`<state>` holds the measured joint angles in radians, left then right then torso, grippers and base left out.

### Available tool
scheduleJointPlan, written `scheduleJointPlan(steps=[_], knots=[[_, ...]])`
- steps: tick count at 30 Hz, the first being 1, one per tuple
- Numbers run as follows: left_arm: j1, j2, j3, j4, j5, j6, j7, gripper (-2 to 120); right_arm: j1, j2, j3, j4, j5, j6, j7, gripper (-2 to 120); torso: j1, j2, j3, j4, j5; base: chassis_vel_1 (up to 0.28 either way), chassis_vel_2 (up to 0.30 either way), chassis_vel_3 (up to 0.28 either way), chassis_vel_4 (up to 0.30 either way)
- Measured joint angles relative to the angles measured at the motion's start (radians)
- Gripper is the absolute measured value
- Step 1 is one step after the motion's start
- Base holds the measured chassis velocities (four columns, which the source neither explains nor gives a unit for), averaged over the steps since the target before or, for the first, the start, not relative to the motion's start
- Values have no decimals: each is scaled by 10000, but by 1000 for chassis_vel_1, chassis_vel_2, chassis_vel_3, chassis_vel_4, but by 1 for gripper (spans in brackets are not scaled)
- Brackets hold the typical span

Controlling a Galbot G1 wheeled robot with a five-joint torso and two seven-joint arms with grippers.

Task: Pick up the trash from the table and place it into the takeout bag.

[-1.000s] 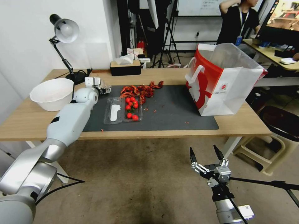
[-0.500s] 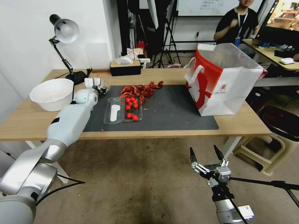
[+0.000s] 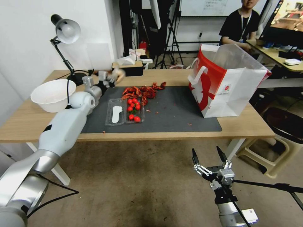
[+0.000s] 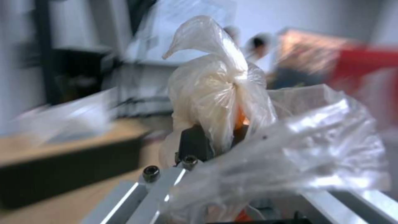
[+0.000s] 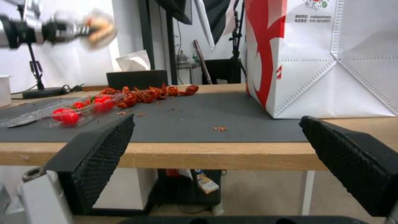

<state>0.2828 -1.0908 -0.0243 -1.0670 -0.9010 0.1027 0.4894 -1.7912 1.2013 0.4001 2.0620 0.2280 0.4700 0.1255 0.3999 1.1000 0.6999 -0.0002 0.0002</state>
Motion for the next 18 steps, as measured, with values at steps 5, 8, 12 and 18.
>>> scheduleJointPlan(steps=[5, 8, 12, 18], knots=[[-552, -470, 304, 137, -1031, -441, 3043, 5, -99, -3, 118, 56, -8, 9, 21, 100, 0, 0, 0, -1, 0, 0, 0, 0, 0], [-986, -810, 478, 280, -1185, -433, 4136, 5, -133, 14, 178, 69, -9, 11, 27, 100, 0, 0, 0, 1, -1, 0, 0, 0, 0], [-1573, -1260, 744, 513, -1371, -290, 4550, 5, -196, 92, 224, 78, -26, 40, 27, 100, 0, 0, 1, 3, 0, 0, 0, 0, 0], [-2540, -2122, 1193, 1090, -1206, -187, 4574, 5, -311, 194, 332, 86, -42, 143, -2, 100, 0, 0, 1, 3, -1, 0, 0, 0, 0]])
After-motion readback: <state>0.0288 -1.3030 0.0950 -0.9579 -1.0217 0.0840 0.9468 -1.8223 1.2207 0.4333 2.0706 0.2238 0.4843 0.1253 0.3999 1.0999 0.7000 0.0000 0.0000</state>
